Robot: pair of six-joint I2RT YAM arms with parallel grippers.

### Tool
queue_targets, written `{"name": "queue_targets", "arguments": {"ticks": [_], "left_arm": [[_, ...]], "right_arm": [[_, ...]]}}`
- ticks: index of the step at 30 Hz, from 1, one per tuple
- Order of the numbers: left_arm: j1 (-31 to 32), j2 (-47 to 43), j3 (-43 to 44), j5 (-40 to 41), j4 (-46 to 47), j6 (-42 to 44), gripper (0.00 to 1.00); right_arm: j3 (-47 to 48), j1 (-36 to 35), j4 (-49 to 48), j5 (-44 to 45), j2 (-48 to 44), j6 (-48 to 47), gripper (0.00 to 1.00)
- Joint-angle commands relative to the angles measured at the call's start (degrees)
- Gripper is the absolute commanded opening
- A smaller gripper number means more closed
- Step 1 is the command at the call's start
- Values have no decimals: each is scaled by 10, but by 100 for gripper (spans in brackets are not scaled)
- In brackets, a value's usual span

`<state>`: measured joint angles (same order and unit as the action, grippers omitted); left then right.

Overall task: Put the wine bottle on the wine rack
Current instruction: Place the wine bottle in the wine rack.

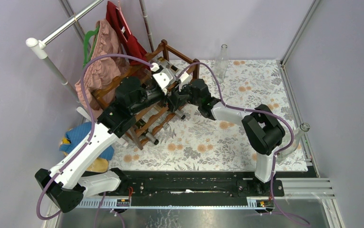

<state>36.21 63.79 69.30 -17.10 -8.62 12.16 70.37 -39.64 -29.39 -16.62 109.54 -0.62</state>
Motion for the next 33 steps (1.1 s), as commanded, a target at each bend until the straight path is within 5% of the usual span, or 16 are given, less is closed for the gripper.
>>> {"name": "queue_targets", "arguments": {"ticks": [1,24,33], "left_arm": [[-5,0,-3,-2,28,7,99],[-6,-6,-4,-5,31,4,99],[-6,-11,-6,-10,35,1,99]], "right_arm": [[29,4,13,9,-27,-17,52],[30,5,67,-2,-92,0,57],[-61,5,78,-28,-192,-43,54]]}}
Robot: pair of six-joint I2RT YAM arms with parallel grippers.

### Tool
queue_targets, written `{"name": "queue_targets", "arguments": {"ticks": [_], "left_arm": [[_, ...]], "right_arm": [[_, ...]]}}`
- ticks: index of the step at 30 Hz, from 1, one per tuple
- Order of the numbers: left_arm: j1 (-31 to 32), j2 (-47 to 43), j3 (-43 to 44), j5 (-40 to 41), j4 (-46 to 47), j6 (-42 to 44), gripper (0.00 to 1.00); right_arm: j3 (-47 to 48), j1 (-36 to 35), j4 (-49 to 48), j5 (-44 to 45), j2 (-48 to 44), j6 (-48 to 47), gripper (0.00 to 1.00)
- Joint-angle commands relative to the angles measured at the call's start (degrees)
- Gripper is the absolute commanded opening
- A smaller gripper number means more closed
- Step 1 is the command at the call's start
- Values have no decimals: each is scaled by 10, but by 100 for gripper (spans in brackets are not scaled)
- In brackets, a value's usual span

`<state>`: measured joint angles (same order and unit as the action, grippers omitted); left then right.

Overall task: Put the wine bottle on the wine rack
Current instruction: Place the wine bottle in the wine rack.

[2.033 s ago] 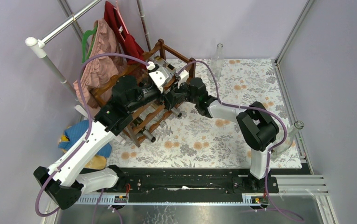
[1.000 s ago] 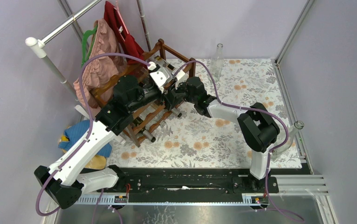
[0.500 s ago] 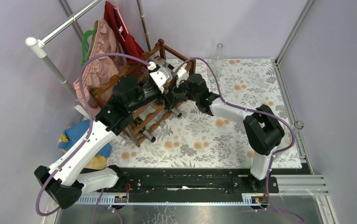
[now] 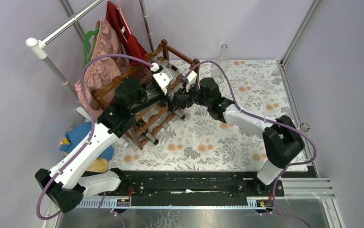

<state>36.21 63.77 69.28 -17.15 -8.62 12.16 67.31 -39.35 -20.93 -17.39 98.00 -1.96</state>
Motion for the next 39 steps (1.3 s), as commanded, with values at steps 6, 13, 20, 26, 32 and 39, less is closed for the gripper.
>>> {"name": "queue_targets", "arguments": {"ticks": [6,13,20,26,32,39], "left_arm": [[-5,-19,-10,-14,45,-7,99],[-5,-23,-12,-9,44,-3,99],[-5,-32,-26,6,61,-3,99],[-6,-33,-28,10,62,0,99],[-5,-41,-33,19,68,3,99],[-5,-42,-35,16,68,5,99]], "right_arm": [[-58,3,69,-44,-123,-89,34],[11,3,200,-68,-49,-155,15],[63,3,230,-37,-2,-163,14],[80,3,230,-18,21,-166,14],[118,7,222,-22,59,-141,14],[130,11,216,-27,69,-129,15]]}}
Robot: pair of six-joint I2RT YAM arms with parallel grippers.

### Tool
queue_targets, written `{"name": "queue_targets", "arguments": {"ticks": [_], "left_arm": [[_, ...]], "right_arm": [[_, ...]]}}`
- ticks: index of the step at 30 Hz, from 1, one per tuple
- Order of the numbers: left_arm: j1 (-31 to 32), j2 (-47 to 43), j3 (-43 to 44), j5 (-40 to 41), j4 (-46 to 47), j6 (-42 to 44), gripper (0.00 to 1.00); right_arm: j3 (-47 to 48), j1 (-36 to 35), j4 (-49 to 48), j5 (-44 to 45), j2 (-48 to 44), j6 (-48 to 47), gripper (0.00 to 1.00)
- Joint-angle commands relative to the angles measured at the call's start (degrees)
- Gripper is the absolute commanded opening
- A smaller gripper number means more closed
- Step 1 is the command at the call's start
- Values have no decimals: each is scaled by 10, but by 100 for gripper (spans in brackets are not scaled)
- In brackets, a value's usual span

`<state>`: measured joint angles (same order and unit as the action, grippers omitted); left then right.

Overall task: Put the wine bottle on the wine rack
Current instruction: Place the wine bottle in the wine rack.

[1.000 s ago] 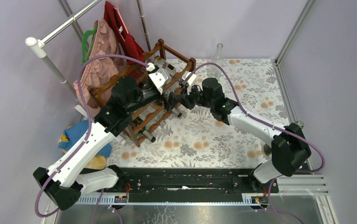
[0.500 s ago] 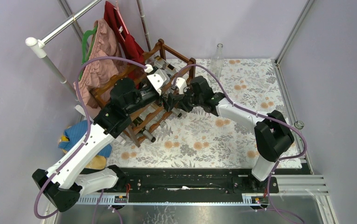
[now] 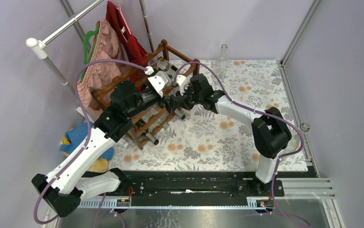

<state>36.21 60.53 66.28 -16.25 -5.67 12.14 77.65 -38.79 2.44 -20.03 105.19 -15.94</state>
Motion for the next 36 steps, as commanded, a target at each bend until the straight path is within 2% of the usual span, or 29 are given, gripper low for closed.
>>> {"name": "queue_targets", "arguments": {"ticks": [1,6,11,15,20,22,27,29,31,32,36], "left_arm": [[-5,-9,-7,8,38,5,99],[-6,-9,-8,4,40,3,99],[-5,-10,-8,5,42,2,99],[-5,-17,-11,4,46,2,99],[-5,-32,-19,-11,54,-7,99],[-6,-33,-19,-21,61,-15,99],[-5,-29,-27,-34,87,-41,99],[-6,-23,-29,-35,93,-55,99],[-6,-17,-28,-32,95,-63,99],[-5,-15,-29,-29,95,-64,99],[-6,-13,-36,-21,103,-67,99]], "right_arm": [[25,6,-19,1,-4,10,16],[21,12,-42,-1,-4,15,24],[38,13,9,-27,3,2,24],[42,23,91,-52,-26,-53,34],[34,57,237,-102,-90,-143,41],[17,79,264,-107,-124,-163,45],[2,155,237,-120,-195,-138,67],[21,177,224,-101,-202,-126,80],[40,194,200,-69,-200,-103,96],[47,199,178,-48,-197,-84,99],[73,215,103,50,-169,9,100]]}}
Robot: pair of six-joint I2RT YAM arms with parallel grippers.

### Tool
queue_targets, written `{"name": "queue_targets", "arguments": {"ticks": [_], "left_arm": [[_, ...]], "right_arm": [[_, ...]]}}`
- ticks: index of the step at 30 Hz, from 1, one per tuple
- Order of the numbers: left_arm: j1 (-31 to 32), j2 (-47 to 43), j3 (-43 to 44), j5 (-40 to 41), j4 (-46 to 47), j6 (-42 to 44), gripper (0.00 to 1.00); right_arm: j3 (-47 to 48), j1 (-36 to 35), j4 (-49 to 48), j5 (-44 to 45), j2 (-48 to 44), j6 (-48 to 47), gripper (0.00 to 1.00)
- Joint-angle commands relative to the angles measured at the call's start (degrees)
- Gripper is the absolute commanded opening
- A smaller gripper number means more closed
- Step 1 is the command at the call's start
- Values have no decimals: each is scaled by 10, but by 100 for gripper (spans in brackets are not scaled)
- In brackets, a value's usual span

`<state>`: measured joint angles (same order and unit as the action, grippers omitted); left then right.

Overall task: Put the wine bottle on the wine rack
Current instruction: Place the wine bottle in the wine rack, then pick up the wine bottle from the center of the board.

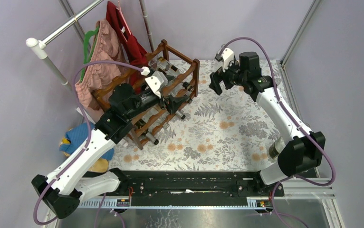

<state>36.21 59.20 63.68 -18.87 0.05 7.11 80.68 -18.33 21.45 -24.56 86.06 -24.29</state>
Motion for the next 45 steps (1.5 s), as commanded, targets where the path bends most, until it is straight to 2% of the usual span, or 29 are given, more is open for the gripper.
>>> {"name": "queue_targets", "arguments": {"ticks": [1,7,11,24,30,43,45], "left_arm": [[-6,1,-11,6,47,-16,99],[-5,10,-16,27,46,-11,99],[-5,16,-16,33,45,-9,99],[-6,23,-22,30,47,-6,99],[-5,23,-24,38,45,2,99],[-5,28,-26,40,44,11,99],[-5,28,-27,42,43,14,99]], "right_arm": [[58,16,-90,108,33,105,100],[151,42,-105,181,104,178,100],[195,47,-117,232,155,183,100],[333,54,-139,232,306,190,99],[395,54,-141,211,362,188,85],[423,55,-168,229,401,172,68],[425,54,-168,227,405,170,61]]}}
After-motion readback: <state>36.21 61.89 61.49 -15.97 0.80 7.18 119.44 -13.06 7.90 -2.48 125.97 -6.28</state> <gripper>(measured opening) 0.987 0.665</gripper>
